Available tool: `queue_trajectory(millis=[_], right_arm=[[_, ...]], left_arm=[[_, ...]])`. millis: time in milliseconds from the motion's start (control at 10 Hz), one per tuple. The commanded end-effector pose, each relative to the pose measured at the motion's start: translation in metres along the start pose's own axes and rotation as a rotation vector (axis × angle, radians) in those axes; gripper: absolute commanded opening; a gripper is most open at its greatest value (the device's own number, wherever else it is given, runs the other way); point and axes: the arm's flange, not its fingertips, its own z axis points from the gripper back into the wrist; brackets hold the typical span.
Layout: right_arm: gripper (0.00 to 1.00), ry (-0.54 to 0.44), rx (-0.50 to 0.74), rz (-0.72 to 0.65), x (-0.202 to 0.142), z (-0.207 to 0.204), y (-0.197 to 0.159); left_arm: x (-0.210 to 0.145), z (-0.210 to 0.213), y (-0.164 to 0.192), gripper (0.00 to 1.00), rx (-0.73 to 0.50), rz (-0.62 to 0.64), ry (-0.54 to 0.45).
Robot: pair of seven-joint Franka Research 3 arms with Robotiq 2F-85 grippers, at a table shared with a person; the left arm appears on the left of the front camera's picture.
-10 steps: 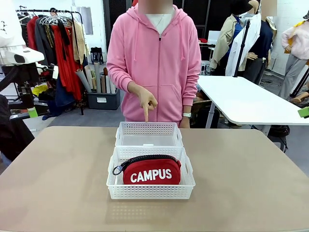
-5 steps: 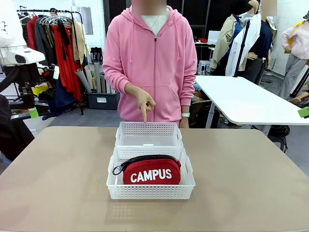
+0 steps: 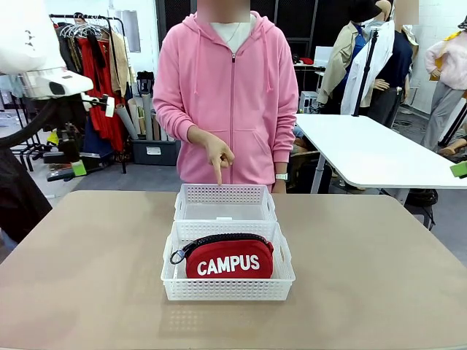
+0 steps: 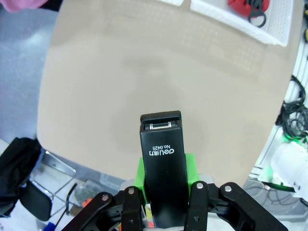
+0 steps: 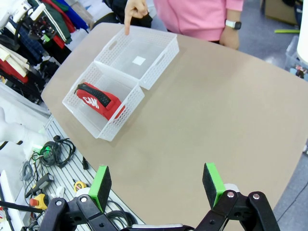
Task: Distribute items into two baskets.
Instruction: Place the picked Stapler into the Organizing basket as instructed by the person.
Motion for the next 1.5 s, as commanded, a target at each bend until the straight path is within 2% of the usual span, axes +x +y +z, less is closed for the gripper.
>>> queue_trajectory(millis=[0,500,800,1200,1400], right_arm=[[1.0,-0.013,0.007,0.009,0.001,0.001,0.0],[1.0,-0.013,0.007,0.009,0.001,0.001,0.0],[1.0,-0.013,0.007,0.009,0.001,0.001,0.0],[1.0,-0.013,0.007,0.009,0.001,0.001,0.0],[1.0,-0.013,0.007,0.009,0.001,0.001,0.0]], left_arm=[[0.028,0.0,0.014,0.07,0.003,-0.034,0.001],[0.115,-0.005,0.027,0.07,-0.033,-0.137,0.027],[0.163,-0.019,0.013,0.07,-0.059,-0.192,0.038],[0.205,-0.052,-0.007,0.07,-0.052,-0.224,0.018],[0.222,-0.066,-0.014,0.07,-0.009,-0.227,0.01]])
